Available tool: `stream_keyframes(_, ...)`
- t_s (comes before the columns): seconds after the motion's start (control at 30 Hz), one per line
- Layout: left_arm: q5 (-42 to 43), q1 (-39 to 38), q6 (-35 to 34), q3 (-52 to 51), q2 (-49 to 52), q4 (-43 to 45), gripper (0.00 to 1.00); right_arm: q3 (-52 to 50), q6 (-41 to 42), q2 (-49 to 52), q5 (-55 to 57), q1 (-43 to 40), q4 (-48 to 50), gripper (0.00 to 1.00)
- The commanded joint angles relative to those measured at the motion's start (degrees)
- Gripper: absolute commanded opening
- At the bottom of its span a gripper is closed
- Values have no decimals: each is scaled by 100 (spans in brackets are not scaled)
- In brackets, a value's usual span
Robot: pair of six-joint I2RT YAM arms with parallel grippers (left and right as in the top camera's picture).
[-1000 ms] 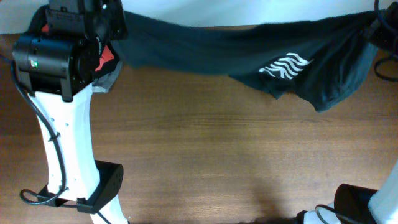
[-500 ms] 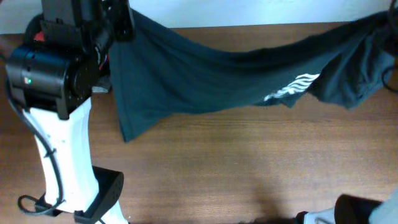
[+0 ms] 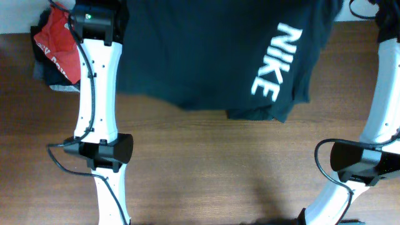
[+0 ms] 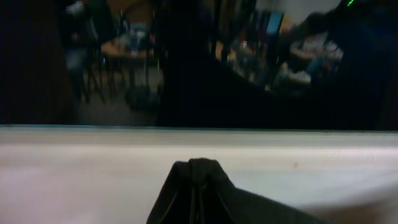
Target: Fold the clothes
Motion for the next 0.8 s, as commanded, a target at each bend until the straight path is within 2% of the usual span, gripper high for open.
stream_keyframes(0.0,210,55,221,435,-511,22,1,798,61,-586,-284,-236,-107,4)
stream_keyframes(0.13,205,55,223,474,-866,-629,1,1182,-234,-782,-387,-387,-754,4)
stream_keyframes(0.3,144,55,223,474,-1008,-2144,4,1174,-780,-791,-354,-400,-2129,5)
stream_keyframes(0.4,11,55,216,372,-962,-3239,7,1045,-1038,-706,-74,-400,-3027,27)
stream_keyframes(0.5,15,55,186,74,-925,-4151,18,841,-1038,-568,205,-369,-3912,49)
stream_keyframes(0.53,20,52,114,-76,-907,-4413,19,728,-1038,-520,240,-356,-4194,58)
stream_keyframes(0.57,20,48,-61,-254,-894,-4662,24,623,-1038,-487,240,-356,-4411,73)
stream_keyframes(0.6,31,48,-210,-452,-892,-4817,31,501,-1040,-446,243,-352,-4649,79)
stream_keyframes(0.63,61,48,-323,-667,-892,-4940,36,389,-1040,-415,249,-352,-4841,83)
stream_keyframes(0.77,81,48,-758,-1502,-892,-5252,37,-50,-1038,-365,382,-352,-5355,83)
